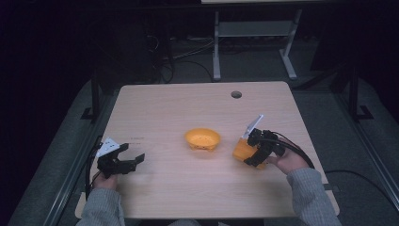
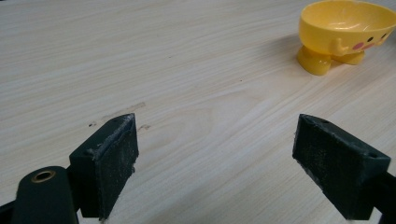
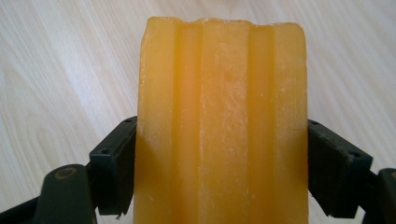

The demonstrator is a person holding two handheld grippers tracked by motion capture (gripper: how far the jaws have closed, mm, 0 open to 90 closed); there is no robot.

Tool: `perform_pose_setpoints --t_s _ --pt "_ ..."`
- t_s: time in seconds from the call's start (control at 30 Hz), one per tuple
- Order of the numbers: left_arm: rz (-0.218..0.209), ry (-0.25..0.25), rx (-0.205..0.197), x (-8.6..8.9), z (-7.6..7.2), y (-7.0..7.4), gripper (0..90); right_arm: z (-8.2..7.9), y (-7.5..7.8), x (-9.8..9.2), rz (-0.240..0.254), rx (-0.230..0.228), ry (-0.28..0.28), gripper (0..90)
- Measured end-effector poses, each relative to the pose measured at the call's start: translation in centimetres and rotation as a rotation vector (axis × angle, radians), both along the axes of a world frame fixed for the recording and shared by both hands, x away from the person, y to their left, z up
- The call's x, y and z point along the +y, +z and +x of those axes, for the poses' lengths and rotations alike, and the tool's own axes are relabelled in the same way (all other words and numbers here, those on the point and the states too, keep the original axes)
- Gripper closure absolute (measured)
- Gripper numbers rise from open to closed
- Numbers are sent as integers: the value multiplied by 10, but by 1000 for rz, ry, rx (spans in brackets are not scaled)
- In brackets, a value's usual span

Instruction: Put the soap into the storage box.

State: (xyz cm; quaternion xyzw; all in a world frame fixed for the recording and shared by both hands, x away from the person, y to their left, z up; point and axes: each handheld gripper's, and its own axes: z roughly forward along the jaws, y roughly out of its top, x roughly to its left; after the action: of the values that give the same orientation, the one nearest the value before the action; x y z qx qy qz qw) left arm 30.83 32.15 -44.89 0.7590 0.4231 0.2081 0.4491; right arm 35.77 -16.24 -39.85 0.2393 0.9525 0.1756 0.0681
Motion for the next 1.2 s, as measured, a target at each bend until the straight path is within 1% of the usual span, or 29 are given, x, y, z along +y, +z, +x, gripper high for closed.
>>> perform_pose_setpoints --t_s 0.07,0.13,0.17,0.2,0.67,0.83,0.93,1.03,1.2 --pt "0 0 1 0 0 0 138 3 3 4 3 2 7 212" --pt "-1 -2 -3 0 0 0 138 6 6 9 -7 -3 17 212" --pt "-1 -2 -3 0 0 0 138 6 6 9 -7 -3 17 212" --pt "-2 -2 -3 0 0 0 138 10 8 13 -1 -1 23 212" --pt "-8 -1 -5 0 0 0 138 26 17 35 -11 -2 66 212" --pt "-9 2 -1 0 0 0 138 31 20 42 -21 -6 80 212" --pt "-11 4 0 1 0 0 138 33 21 48 -19 -5 94 212" --pt "-10 4 -1 1 0 0 138 35 22 50 -13 -4 98 212" --pt "-10 4 -1 1 0 0 138 40 27 58 -20 -12 111 212"
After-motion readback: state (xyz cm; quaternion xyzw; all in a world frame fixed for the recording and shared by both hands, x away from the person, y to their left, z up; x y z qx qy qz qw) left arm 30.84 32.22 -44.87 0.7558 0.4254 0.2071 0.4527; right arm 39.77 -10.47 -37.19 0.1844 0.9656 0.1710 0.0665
